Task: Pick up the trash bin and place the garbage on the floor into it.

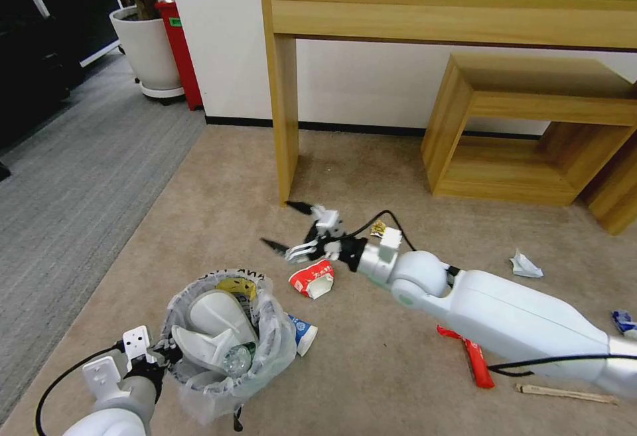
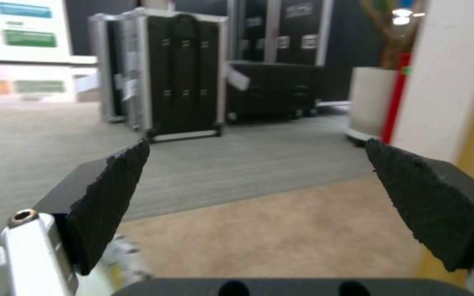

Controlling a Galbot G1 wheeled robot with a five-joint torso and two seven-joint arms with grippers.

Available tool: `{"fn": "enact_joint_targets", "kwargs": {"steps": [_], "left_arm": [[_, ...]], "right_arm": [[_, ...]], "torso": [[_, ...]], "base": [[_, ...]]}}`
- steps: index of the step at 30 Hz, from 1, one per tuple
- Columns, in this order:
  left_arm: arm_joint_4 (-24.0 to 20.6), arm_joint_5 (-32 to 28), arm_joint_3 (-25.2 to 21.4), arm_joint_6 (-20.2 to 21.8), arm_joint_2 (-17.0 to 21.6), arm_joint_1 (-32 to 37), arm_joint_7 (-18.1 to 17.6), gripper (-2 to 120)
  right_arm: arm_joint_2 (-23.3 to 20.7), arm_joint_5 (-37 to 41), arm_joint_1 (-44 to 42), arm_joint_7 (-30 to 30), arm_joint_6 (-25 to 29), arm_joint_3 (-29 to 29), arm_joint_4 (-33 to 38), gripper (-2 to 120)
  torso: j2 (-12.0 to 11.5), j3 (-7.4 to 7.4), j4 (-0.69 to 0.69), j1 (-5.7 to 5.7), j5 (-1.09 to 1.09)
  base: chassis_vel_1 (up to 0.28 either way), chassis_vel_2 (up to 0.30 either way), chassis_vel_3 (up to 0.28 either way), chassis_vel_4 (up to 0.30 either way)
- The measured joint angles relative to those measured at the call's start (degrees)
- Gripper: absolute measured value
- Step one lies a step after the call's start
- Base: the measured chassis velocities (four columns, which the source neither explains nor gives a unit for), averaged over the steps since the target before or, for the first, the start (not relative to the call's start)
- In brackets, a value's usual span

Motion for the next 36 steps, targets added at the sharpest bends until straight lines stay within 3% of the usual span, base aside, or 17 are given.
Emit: {"fn": "enact_joint_targets", "kwargs": {"steps": [10,31,36], "left_arm": [[0.1,0.3,0.2,-0.4,-0.4,0.3,0.0,1],[-0.3,0.4,0.4,-1.0,-0.4,0.3,0.3,1],[-0.4,0.4,0.6,-1.1,-0.5,0.4,0.4,1]], "right_arm": [[-0.4,-0.8,-7.0,5.8,-0.4,11.7,0.4,100],[0.5,-2.2,-25.6,10.2,-1.9,36.2,0.4,100],[0.6,-3.1,-28.3,10.3,-1.7,38.4,0.4,100]], "torso": [[0.0,0.0,0.03,0.0,0.0],[0.0,0.0,0.02,0.0,0.0],[0.0,0.0,0.02,0.0,0.0]], "base": [[0.0,0.0,0.0,0.0],[0.0,0.0,0.0,0.0],[0.0,0.0,0.0,0.0]]}}
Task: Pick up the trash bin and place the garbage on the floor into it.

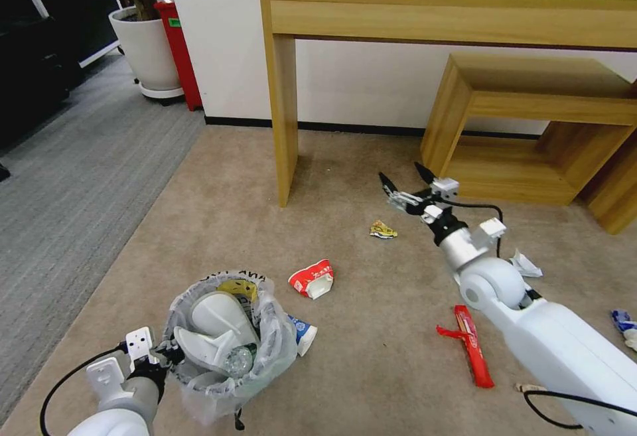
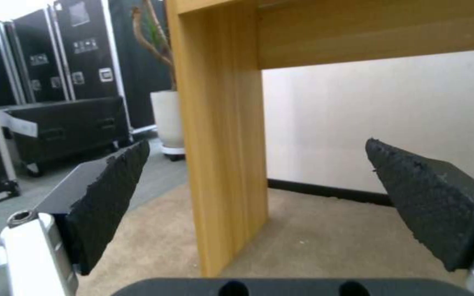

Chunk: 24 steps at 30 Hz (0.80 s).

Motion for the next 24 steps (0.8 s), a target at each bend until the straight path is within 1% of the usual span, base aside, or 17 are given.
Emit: {"fn": "enact_joint_targets", "kwargs": {"steps": [3,8,17,19,24], "left_arm": [[-0.2,0.0,0.0,0.0,-0.1,0.1,0.1,1],[-0.7,0.0,-0.4,0.0,-0.1,0.7,-0.1,1],[-2.1,-0.9,-3.0,0.2,1.1,2.6,-0.6,1],[-2.4,-1.8,-4.2,0.2,1.7,3.2,-0.8,1],[-2.4,-2.8,-5.9,0.2,2.6,4.1,-1.0,1]], "right_arm": [[0.6,-0.7,-1.4,0.5,0.1,2.0,-0.1,100],[0.8,-0.9,-2.3,0.7,0.1,3.2,-0.1,100],[1.3,-1.9,-3.5,0.8,0.2,4.7,-0.2,100],[1.7,-2.3,-3.9,0.8,0.3,5.2,-0.2,100],[2.3,-2.6,-4.4,1.1,0.2,6.1,-0.3,100]], "torso": [[0.0,0.0,0.01,0.0,0.0],[0.0,0.0,0.01,0.0,0.0],[0.0,0.0,0.01,0.0,0.0],[0.0,0.0,0.0,0.0,0.0],[0.0,0.0,0.01,0.0,0.0]], "base": [[0.0,0.0,0.0,0.0],[0.0,0.0,0.0,0.0],[0.0,0.0,0.0,0.0],[0.0,0.0,0.0,0.0],[0.0,0.0,0.0,0.0]]}}
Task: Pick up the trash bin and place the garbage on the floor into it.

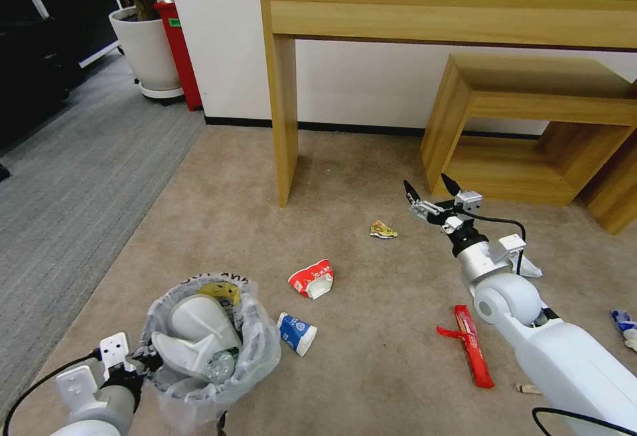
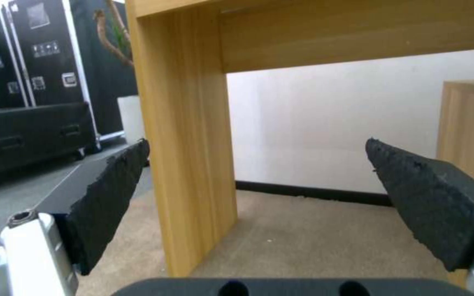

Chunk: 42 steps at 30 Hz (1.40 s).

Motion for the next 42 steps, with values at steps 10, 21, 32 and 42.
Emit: {"fn": "enact_joint_targets", "kwargs": {"steps": [10,21,32,42], "left_arm": [[-0.1,-1.9,-1.3,0.0,0.6,-0.2,-0.2,1],[0.3,-2.7,-1.0,0.0,0.8,-1.5,-0.5,1],[0.4,-2.9,-0.7,0.0,1.1,-1.6,-0.6,1],[0.4,-2.9,-0.7,0.0,1.3,-1.4,-0.6,1]], "right_arm": [[0.6,-2.0,-1.9,1.3,-0.3,2.1,0.3,100],[1.1,-3.0,-3.3,1.5,-0.2,3.0,0.7,100],[2.1,-4.5,-6.4,2.7,-0.5,4.9,2.1,100],[2.6,-6.1,-8.4,4.5,-0.4,6.3,2.3,100]], "torso": [[0.0,0.0,0.0,0.0,-0.01],[0.0,0.01,-0.01,0.0,-0.01],[0.0,0.0,-0.01,0.0,0.0],[0.0,0.01,-0.01,0.0,0.0]], "base": [[0.0,0.0,0.0,0.0],[0.0,0.0,0.0,0.0],[0.0,0.0,0.0,0.0],[0.0,0.0,0.0,0.0]]}}
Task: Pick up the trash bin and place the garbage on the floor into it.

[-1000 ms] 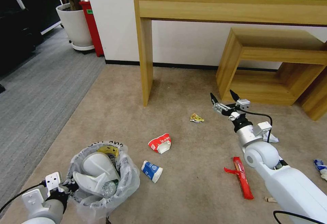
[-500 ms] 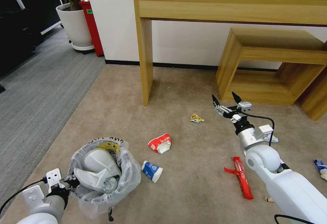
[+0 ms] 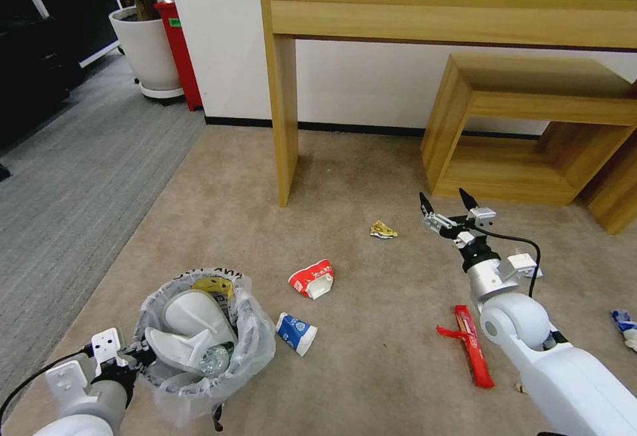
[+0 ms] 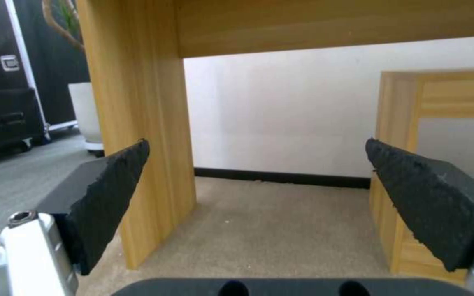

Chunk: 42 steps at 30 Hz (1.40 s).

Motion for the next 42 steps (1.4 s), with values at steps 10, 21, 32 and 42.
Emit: {"fn": "enact_joint_targets", "kwargs": {"steps": [10,21,32,42], "left_arm": [[0.0,0.3,0.3,0.0,-0.3,0.1,0.0,1],[0.1,0.5,0.4,-0.2,-0.6,0.4,0.1,1],[-0.4,0.8,0.4,-0.3,-0.7,0.8,0.2,1],[-0.5,1.3,0.5,-0.4,-1.1,1.0,0.3,1]], "right_arm": [[0.2,-0.2,-1.0,0.1,0.6,0.7,0.1,100],[0.5,-0.5,-1.3,-1.1,0.7,0.5,0.1,100],[0.5,-0.9,-1.4,-1.3,0.7,0.2,0.2,100],[0.6,-1.0,-0.8,-1.3,0.6,-0.6,0.3,100]], "torso": [[0.0,0.0,0.0,0.0,0.0],[0.0,0.0,0.0,0.0,0.0],[0.0,0.0,0.0,0.0,0.0],[0.0,0.0,0.0,0.0,0.0]], "base": [[0.0,0.0,0.0,0.0],[0.0,0.0,0.0,0.0],[0.0,0.0,0.0,0.0],[-0.008,0.013,0.009,-0.008]]}}
